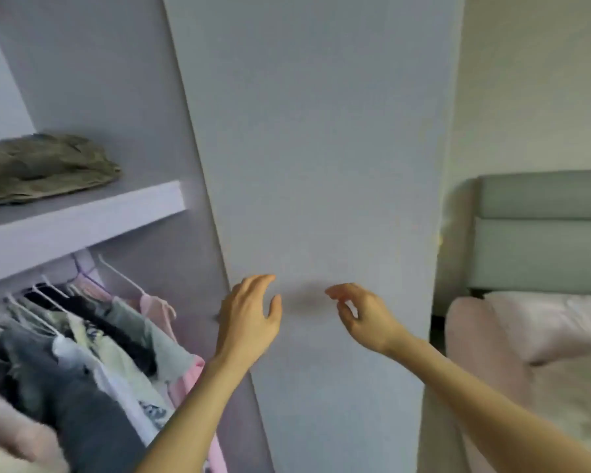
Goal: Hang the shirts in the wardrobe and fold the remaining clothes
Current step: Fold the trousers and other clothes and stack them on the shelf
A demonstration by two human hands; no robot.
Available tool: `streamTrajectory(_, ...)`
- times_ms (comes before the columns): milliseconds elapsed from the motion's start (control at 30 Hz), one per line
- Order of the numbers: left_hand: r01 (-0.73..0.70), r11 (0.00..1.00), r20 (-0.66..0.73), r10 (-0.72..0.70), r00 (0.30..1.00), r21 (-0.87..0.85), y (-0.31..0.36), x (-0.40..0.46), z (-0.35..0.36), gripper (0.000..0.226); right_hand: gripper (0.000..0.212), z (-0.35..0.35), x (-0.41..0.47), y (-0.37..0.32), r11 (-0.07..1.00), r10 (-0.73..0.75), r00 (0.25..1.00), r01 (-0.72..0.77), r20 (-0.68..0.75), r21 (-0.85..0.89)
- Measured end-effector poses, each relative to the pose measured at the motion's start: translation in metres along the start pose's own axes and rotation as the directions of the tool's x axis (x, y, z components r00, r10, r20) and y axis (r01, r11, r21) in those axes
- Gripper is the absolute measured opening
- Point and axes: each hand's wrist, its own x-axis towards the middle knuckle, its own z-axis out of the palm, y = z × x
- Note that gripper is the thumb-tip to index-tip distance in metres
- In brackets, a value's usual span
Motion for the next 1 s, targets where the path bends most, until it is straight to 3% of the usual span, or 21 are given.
streamTrajectory(100, 0.028, 0.991, 0.269, 0.008, 0.963, -0.130, 0.060, -0.056, 0.081, 0.037, 0.032, -0.032, -0.097, 0.064, 0.969, 0.245, 0.968, -0.243, 0.053, -0.032)
streamTrajectory(200, 0.036, 0.965, 0.463, 0.092, 0.881, -0.259, 0.138, -0.108, 0.151, 0.036, 0.032, -0.071, -0.202, 0.118, 0.883, 0.469, 0.882, -0.466, 0.042, -0.062)
streamTrajectory(300, 0.060, 0.902, 0.614, 0.240, 0.752, -0.427, 0.249, -0.173, 0.215, 0.032, 0.030, -0.130, -0.326, 0.165, 0.714, 0.693, 0.720, -0.693, -0.046, -0.101)
streamTrajectory(400, 0.048, 0.855, 0.722, 0.404, 0.561, -0.516, 0.353, -0.233, 0.260, 0.033, 0.030, -0.184, -0.433, 0.187, 0.543, 0.819, 0.545, -0.837, -0.178, -0.066)
streamTrajectory(433, 0.030, 0.847, 0.725, 0.436, 0.533, -0.531, 0.368, -0.243, 0.266, 0.033, 0.031, -0.191, -0.448, 0.188, 0.508, 0.841, 0.505, -0.861, -0.195, -0.040)
streamTrajectory(600, -0.049, 0.741, 0.716, 0.661, 0.225, -0.669, 0.499, -0.312, 0.307, 0.033, 0.031, -0.250, -0.575, 0.199, 0.223, 0.911, 0.163, -0.968, -0.378, 0.119)
streamTrajectory(667, -0.063, 0.721, 0.708, 0.690, 0.151, -0.690, 0.526, -0.325, 0.317, 0.033, 0.031, -0.259, -0.603, 0.202, 0.149, 0.916, 0.075, -0.976, -0.395, 0.161)
streamTrajectory(833, -0.105, 0.637, 0.646, 0.750, -0.143, -0.763, 0.622, -0.368, 0.380, 0.036, 0.034, -0.287, -0.682, 0.234, -0.056, 0.859, -0.234, -0.927, -0.454, 0.371)
streamTrajectory(933, -0.152, 0.585, 0.604, 0.762, -0.232, -0.796, 0.665, -0.394, 0.412, 0.037, 0.038, -0.298, -0.717, 0.250, -0.155, 0.800, -0.395, -0.863, -0.452, 0.481)
streamTrajectory(1000, -0.190, 0.551, 0.582, 0.766, -0.273, -0.813, 0.691, -0.418, 0.432, 0.039, 0.039, -0.306, -0.747, 0.266, -0.185, 0.748, -0.461, -0.836, -0.478, 0.516)
